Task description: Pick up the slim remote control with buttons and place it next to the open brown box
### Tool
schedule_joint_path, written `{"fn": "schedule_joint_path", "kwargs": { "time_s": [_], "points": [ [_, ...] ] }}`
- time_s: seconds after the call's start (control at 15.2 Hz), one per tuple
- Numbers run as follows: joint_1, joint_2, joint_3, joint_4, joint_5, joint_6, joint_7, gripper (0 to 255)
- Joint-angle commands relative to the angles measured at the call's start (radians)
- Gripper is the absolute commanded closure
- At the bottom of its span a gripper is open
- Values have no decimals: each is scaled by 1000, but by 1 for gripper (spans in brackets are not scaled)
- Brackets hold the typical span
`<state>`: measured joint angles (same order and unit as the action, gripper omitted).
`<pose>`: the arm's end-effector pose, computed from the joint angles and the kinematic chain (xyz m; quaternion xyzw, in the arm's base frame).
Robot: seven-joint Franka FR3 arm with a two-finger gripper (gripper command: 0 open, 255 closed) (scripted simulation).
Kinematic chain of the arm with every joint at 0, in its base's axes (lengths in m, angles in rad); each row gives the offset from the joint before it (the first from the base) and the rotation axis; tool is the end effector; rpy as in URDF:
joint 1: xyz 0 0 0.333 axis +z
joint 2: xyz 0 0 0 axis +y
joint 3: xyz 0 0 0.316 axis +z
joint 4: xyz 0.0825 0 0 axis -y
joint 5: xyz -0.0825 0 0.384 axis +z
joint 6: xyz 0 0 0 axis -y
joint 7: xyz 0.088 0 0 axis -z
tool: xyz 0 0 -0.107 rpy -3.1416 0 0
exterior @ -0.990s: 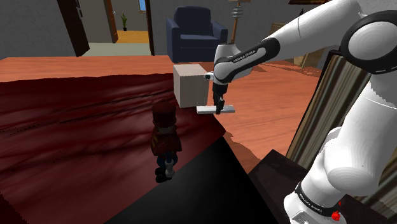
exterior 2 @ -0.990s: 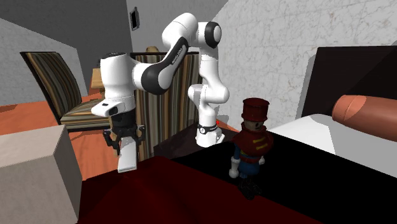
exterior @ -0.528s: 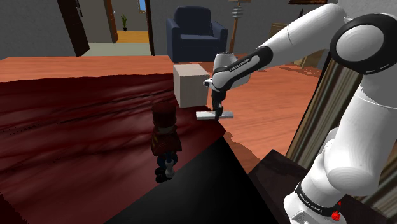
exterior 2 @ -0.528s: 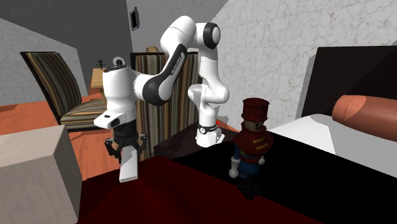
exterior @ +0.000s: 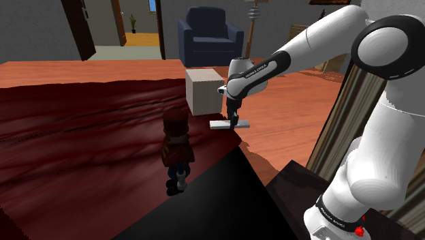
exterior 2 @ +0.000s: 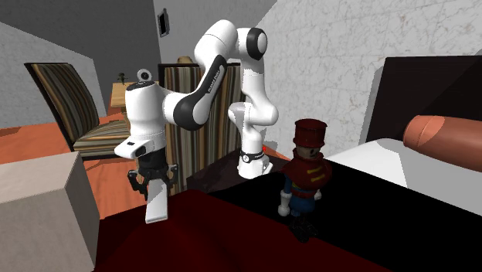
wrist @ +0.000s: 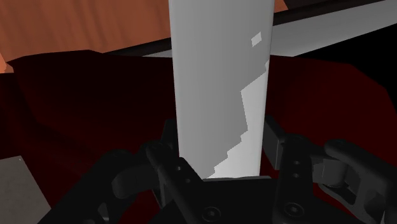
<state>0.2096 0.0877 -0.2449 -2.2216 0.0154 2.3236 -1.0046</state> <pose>0.5386 -0.0181 0.3387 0.8870 0.4617 0.0049 0.0085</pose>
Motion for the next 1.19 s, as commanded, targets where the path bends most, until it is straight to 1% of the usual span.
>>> {"fn": "schedule_joint_path", "kwargs": {
  "time_s": [0.0,0.33,0.59,1.12],
  "points": [
    [0,0,0,0,0,0,0,0],
    [0,0,0,0,0,0,0,0],
    [4,-74,-1,51,-24,-122,17,0],
    [3,-74,-1,51,-24,-122,17,0]
  ]
}}
